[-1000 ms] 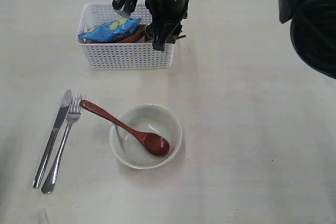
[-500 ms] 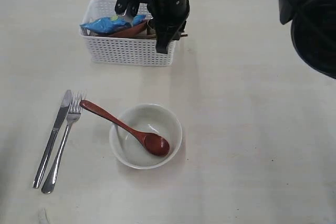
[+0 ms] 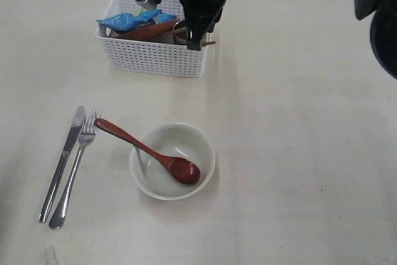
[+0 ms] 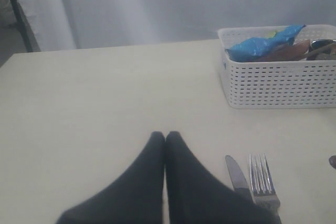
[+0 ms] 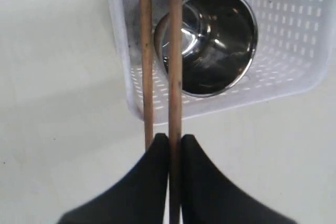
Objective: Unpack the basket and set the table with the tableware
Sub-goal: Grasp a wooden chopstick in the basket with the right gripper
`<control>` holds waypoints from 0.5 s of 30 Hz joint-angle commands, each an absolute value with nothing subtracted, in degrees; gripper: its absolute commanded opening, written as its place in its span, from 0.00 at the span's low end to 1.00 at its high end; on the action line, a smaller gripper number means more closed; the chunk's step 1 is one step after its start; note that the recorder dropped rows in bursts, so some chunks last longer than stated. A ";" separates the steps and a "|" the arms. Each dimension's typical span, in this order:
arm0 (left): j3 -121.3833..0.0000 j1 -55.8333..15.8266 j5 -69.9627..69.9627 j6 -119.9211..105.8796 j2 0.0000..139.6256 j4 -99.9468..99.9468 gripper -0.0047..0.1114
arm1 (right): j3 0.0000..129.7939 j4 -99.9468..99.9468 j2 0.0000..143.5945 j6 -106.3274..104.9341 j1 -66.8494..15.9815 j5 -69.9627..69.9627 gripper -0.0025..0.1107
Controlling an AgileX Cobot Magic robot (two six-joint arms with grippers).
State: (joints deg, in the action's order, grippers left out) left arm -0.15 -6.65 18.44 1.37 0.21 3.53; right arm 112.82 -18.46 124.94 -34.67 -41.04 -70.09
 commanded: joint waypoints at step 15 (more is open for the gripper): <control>0.00 -6.52 18.34 1.26 0.00 3.22 0.04 | 112.84 -20.48 117.95 -30.91 -43.02 -69.96 0.02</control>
